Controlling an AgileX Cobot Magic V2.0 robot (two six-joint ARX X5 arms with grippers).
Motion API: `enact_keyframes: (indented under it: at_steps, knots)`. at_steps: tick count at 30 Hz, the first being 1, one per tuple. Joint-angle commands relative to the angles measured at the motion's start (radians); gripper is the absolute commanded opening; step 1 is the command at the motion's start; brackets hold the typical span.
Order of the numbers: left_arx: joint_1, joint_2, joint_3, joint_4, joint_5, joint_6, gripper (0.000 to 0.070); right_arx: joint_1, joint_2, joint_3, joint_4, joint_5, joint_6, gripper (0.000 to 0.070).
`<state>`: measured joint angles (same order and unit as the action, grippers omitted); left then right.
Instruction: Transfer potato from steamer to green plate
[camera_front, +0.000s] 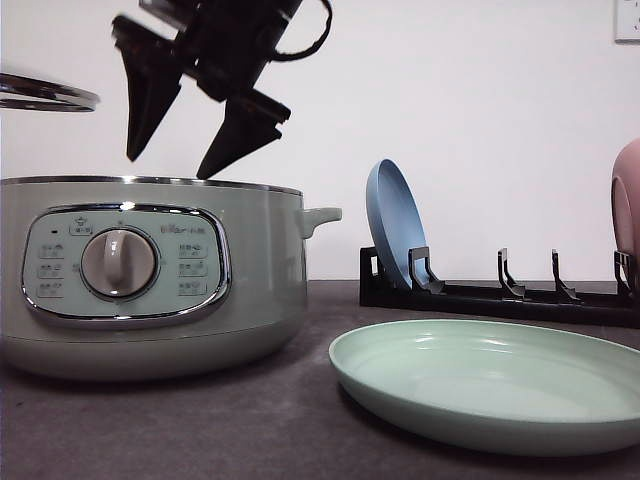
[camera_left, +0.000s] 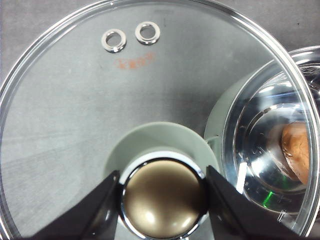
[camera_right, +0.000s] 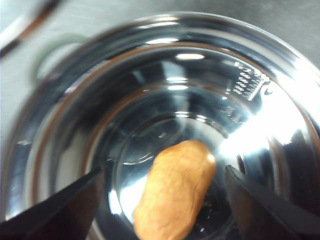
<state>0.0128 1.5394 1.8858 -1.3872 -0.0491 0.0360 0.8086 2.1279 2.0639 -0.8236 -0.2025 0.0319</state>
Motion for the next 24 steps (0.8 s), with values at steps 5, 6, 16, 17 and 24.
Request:
enact_keyframes:
  at_steps: [5,6,16,17,24]
  knots:
    - [0.002,-0.005,0.037,0.029,0.0,0.008,0.0,0.026,0.066,0.032,0.01,0.023,0.014,0.0492]
    - [0.002,-0.005,0.037,0.029,0.0,0.008,0.0,0.028,0.072,0.032,0.011,0.024,0.015,0.0492]
    - [0.002,-0.005,0.037,0.029,0.0,0.008,0.0,0.04,0.121,0.031,0.011,0.088,0.017,0.0495]
    - [0.002,-0.005,0.037,0.029,0.0,0.008,0.0,0.04,0.123,0.031,0.01,0.091,0.017,0.0496]
    - [0.002,-0.005,0.037,0.03,0.0,0.008,0.0,0.041,0.145,0.031,0.008,0.103,0.018,0.0496]
